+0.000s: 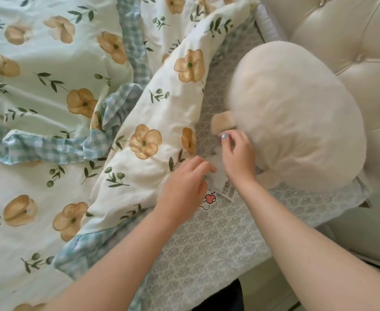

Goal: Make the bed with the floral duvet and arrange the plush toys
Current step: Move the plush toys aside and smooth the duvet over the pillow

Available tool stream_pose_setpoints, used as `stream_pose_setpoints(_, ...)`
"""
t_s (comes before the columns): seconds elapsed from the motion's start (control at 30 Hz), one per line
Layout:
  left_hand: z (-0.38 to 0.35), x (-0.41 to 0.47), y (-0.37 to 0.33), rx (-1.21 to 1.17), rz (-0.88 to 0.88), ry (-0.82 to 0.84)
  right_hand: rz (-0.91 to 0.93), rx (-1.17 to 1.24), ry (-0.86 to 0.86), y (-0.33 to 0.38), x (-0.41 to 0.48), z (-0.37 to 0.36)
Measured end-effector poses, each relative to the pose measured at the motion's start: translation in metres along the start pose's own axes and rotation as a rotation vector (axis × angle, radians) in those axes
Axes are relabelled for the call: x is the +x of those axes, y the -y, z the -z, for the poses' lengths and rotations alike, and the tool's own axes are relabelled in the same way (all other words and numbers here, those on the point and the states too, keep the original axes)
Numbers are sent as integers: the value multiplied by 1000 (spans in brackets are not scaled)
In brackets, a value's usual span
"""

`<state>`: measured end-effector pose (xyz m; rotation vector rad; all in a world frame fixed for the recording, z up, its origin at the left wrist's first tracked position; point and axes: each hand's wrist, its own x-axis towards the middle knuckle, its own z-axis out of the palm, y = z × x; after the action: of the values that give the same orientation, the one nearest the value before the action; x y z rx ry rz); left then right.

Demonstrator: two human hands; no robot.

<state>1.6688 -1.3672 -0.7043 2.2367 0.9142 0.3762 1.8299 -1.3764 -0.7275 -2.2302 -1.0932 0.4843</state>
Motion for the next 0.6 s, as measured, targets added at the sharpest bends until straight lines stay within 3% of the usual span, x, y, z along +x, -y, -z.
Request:
stream_pose_setpoints(0.17, -55, 24, -29, -5, 339, 219, 387, -287, -1, -13, 46, 55)
stream_pose_setpoints(0.3, -73, 56, -47, -9, 593, 294, 466, -442, -95, -26, 70, 102)
stream_pose_setpoints(0.37, -74, 70, -59, 44, 597, 348, 362, -584, -82, -40, 73, 128)
stream_pose_setpoints(0.43, -76, 79, -64, 56, 666, 362, 64, -543, 3, -58, 75, 152)
stream_pose_setpoints(0.5, -80, 84, -63, -52, 850, 333, -214, -438, 84, -73, 69, 162)
stream_pose_setpoints(0.6, -82, 90, -73, -314, 1034, 299, -285, -363, 174, -88, 56, 161)
